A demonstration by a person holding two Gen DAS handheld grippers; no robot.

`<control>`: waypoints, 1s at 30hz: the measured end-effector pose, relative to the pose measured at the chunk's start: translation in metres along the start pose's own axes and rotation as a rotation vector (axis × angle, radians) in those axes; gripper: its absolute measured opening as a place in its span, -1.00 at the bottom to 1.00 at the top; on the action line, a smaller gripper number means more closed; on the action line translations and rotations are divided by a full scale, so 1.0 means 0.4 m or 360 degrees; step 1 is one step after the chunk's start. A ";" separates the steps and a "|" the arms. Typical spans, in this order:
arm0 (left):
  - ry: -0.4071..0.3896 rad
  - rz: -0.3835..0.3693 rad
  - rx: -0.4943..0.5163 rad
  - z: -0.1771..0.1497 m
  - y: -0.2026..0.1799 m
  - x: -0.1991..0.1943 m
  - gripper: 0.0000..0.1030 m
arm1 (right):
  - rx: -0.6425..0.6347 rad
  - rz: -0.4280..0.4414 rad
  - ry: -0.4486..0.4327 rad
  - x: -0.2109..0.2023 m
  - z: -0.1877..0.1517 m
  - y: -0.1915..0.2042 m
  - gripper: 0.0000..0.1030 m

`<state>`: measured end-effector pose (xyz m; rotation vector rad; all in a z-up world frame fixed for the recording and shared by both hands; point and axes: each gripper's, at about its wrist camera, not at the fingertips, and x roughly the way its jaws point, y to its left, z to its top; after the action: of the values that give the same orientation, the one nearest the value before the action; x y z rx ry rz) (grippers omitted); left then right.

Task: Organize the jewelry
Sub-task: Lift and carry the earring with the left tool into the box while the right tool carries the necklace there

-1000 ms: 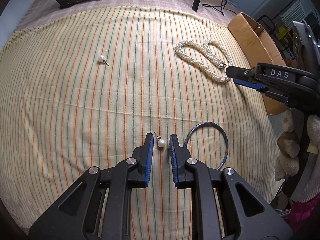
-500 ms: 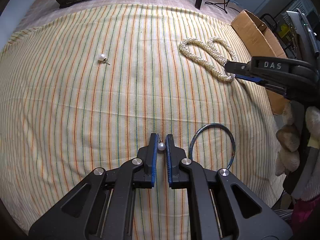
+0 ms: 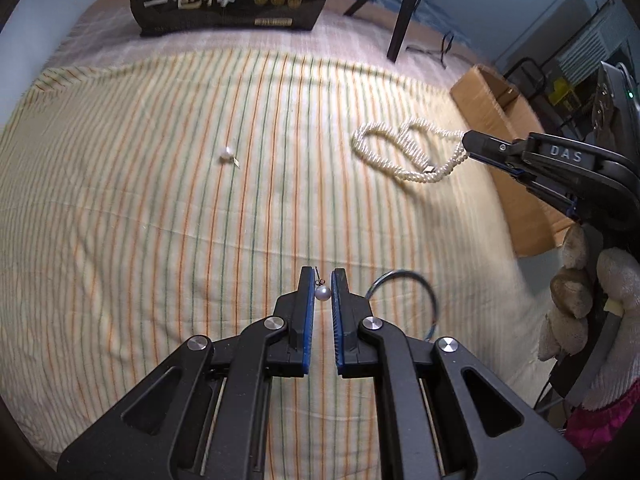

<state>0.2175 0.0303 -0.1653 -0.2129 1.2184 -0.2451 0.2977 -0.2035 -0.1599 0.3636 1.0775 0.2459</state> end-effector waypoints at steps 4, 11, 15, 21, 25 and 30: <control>-0.0076 -0.0037 0.0012 0.006 -0.012 -0.051 -0.88 | -0.0032 0.0049 -0.0081 -0.052 0.013 0.023 -0.98; -0.0135 -0.0041 0.0036 0.016 -0.036 -0.077 -0.88 | -0.0078 0.0051 -0.0158 -0.097 0.019 0.043 -0.98; -0.0155 -0.0058 0.0053 0.013 -0.056 -0.091 -0.88 | -0.0107 0.0088 -0.0217 -0.144 0.027 0.061 -0.98; -0.0195 -0.0100 0.0068 0.026 -0.092 -0.109 -0.88 | -0.0176 0.0118 -0.0330 -0.215 0.048 0.099 -0.98; -0.0232 -0.0127 0.0090 0.040 -0.123 -0.122 -0.88 | -0.0188 0.0144 -0.0401 -0.265 0.060 0.103 -0.98; -0.0257 -0.0169 0.0108 0.055 -0.164 -0.131 -0.88 | -0.0201 0.0148 -0.0472 -0.324 0.066 0.096 -0.98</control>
<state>0.2164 -0.0158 -0.0918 -0.2346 1.0383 -0.3545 0.2616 -0.2206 -0.0282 0.3252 0.7503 0.3303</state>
